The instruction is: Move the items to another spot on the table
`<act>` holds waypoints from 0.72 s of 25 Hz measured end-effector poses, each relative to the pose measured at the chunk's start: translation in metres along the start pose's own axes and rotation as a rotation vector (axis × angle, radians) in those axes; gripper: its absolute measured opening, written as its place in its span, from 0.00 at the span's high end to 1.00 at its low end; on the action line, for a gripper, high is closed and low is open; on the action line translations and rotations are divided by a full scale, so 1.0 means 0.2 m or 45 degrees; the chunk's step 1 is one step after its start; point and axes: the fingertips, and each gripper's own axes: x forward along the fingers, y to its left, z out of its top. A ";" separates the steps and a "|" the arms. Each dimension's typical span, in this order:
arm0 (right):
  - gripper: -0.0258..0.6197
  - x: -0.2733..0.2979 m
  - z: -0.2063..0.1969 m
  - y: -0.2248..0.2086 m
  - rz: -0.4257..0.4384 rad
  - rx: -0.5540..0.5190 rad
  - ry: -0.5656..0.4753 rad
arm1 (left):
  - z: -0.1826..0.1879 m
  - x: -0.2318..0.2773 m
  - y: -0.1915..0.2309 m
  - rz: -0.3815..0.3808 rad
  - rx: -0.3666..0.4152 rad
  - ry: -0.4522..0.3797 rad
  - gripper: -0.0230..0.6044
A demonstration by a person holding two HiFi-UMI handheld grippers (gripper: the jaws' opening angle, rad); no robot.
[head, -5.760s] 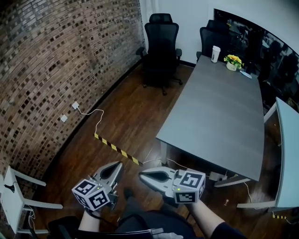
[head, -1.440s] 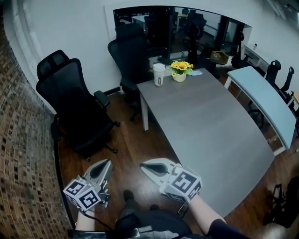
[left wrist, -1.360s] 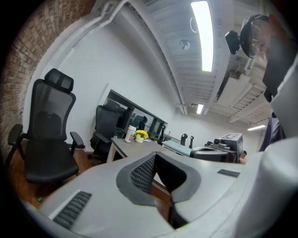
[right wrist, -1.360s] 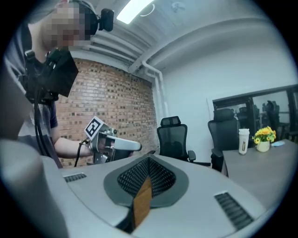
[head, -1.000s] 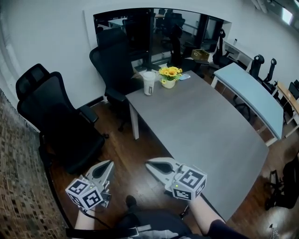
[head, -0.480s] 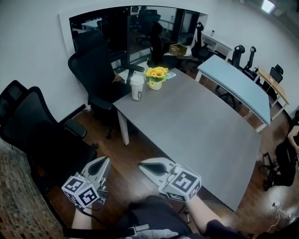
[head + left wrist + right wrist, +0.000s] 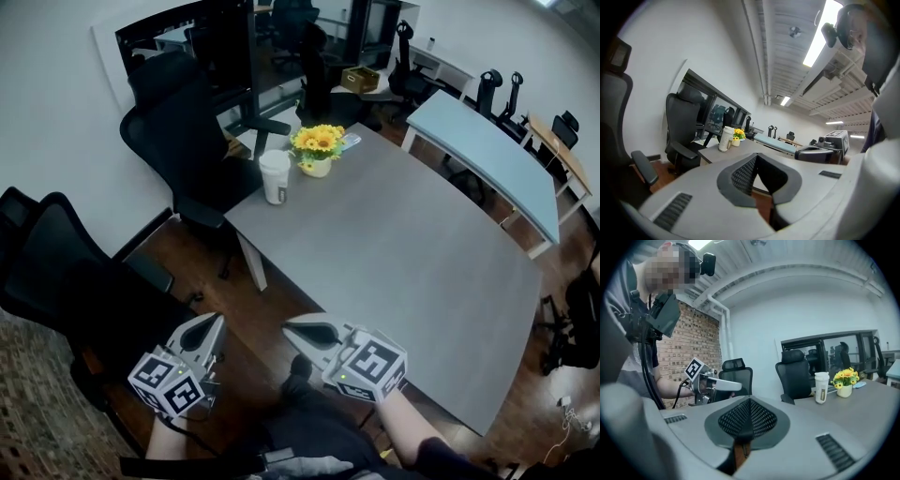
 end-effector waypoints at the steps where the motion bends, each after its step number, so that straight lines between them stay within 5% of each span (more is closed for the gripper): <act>1: 0.98 0.02 0.01 -0.06 0.002 0.011 -0.013 | 0.03 0.05 0.02 0.005 0.018 0.010 0.95; 11: 0.98 0.13 0.07 -0.59 0.058 0.066 -0.028 | 0.19 0.60 0.09 -0.020 0.063 0.110 0.95; 18: 0.98 0.06 0.12 -0.84 -0.009 0.091 -0.076 | 0.26 0.90 0.13 -0.039 0.126 0.160 0.95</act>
